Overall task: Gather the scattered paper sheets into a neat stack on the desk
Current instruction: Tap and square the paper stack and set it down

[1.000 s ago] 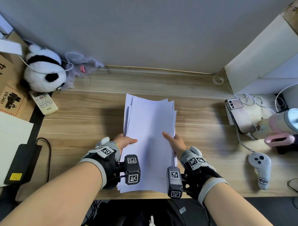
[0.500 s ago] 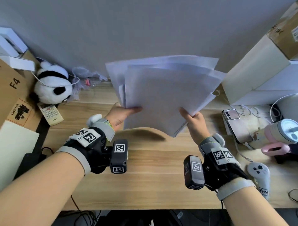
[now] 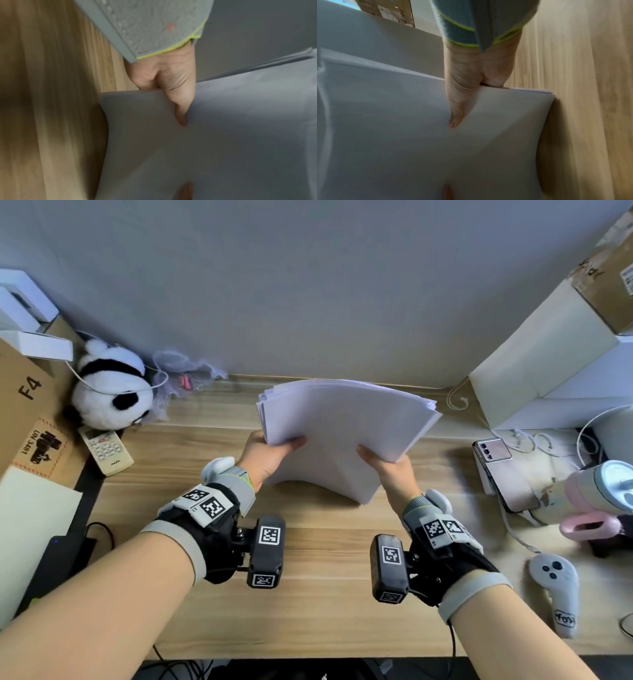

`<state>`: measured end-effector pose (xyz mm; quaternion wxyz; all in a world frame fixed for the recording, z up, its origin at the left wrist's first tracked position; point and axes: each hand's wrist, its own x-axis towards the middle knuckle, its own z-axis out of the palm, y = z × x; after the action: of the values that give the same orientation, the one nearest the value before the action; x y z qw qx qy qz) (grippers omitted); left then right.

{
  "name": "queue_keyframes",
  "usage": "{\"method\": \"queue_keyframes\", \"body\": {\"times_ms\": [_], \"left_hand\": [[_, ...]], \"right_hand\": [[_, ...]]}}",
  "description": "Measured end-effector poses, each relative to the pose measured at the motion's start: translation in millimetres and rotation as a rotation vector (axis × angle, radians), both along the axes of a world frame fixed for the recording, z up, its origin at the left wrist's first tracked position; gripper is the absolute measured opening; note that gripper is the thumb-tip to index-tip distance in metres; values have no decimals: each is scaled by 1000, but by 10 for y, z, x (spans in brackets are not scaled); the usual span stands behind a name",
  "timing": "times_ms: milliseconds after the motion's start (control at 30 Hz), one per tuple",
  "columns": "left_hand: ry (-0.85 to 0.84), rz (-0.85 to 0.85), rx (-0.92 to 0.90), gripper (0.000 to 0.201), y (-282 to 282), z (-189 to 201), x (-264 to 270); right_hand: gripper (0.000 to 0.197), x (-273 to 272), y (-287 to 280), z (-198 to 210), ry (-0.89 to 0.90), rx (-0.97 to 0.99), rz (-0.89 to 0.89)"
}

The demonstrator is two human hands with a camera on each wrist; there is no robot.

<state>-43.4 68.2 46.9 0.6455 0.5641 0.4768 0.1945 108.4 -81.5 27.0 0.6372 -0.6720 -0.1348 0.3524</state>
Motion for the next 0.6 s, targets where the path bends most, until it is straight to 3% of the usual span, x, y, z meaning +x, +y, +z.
{"method": "queue_keyframes", "body": {"times_ms": [267, 600], "left_hand": [[9, -76, 37, 21, 154, 23, -51], [-19, 3, -21, 25, 65, 41, -67]], "right_hand": [[20, 148, 14, 136, -29, 20, -24], [12, 79, 78, 245, -33, 14, -28]]}}
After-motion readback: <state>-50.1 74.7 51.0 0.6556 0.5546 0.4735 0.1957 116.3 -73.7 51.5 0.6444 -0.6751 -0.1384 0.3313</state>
